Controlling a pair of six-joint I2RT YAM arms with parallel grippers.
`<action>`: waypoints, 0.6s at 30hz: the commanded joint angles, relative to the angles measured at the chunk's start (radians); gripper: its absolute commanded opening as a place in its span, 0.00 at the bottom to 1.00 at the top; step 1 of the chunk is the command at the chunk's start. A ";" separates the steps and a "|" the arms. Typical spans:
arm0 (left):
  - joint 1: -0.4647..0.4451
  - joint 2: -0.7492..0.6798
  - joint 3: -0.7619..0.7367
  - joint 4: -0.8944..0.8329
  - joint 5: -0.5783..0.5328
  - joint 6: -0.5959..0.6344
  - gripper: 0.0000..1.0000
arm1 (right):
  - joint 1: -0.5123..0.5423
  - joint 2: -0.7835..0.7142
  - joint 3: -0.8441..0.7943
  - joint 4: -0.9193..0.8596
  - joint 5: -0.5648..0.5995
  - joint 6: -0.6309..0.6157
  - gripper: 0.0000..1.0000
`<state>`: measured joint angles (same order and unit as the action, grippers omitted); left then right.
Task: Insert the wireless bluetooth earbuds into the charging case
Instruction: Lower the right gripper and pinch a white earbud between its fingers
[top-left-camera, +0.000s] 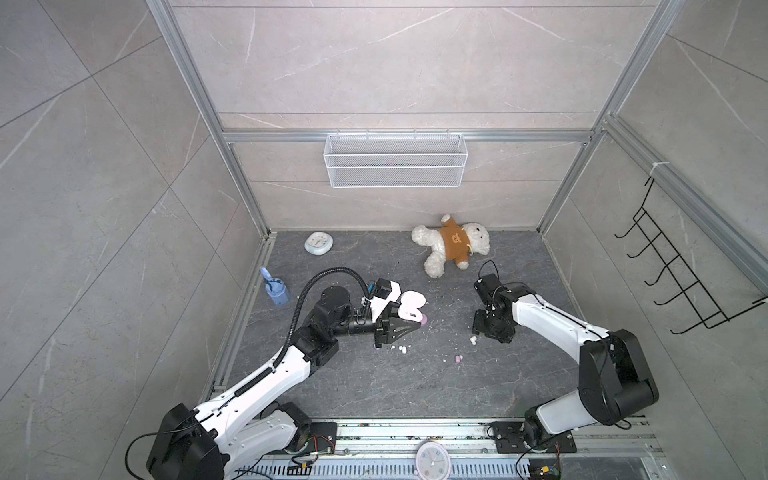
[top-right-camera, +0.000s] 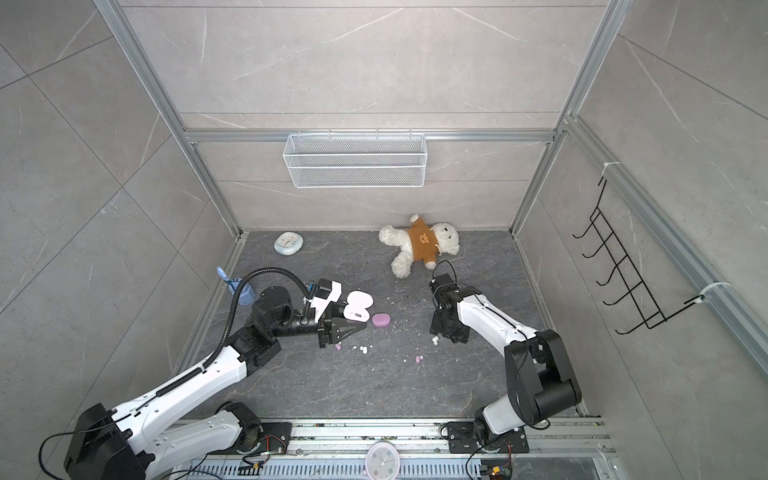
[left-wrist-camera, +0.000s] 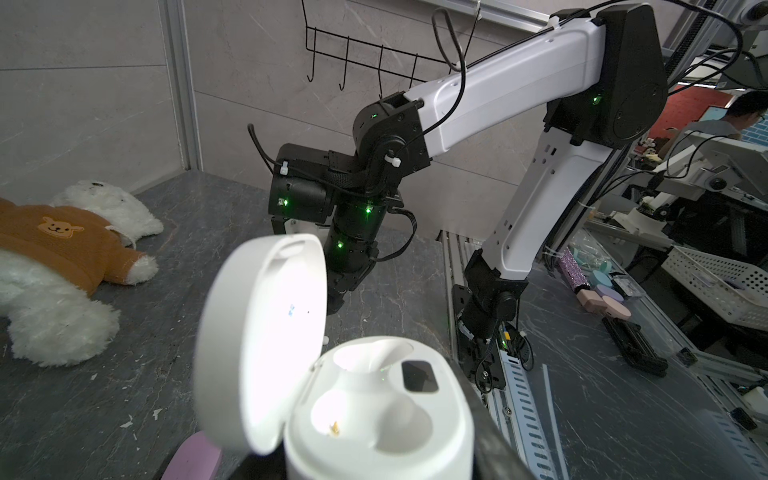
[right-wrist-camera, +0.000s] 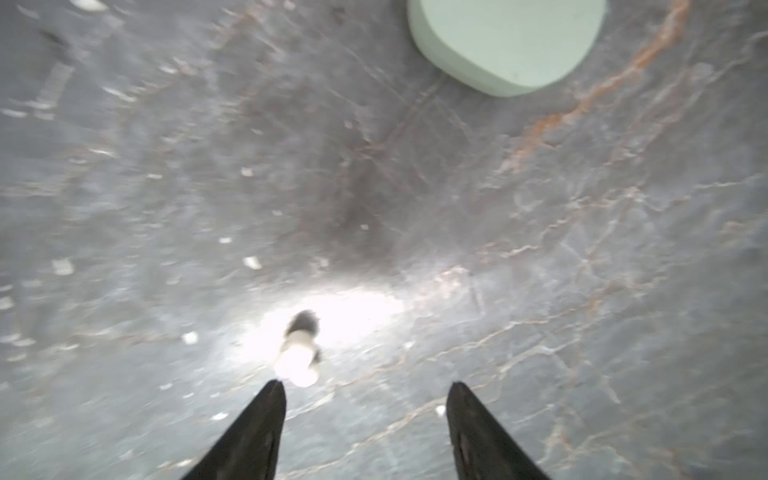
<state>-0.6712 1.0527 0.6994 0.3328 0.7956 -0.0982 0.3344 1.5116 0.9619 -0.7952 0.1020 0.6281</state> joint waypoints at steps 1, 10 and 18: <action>0.005 -0.023 0.033 0.029 0.023 -0.009 0.30 | 0.000 -0.015 0.007 0.044 -0.112 0.097 0.61; 0.005 -0.034 0.028 0.027 0.024 -0.010 0.30 | -0.019 0.065 -0.037 0.126 -0.165 0.204 0.47; 0.005 -0.037 0.025 0.027 0.020 -0.009 0.29 | -0.036 0.114 -0.057 0.158 -0.180 0.225 0.37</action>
<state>-0.6712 1.0401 0.6994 0.3271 0.7956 -0.0982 0.3038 1.6077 0.9169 -0.6537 -0.0700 0.8257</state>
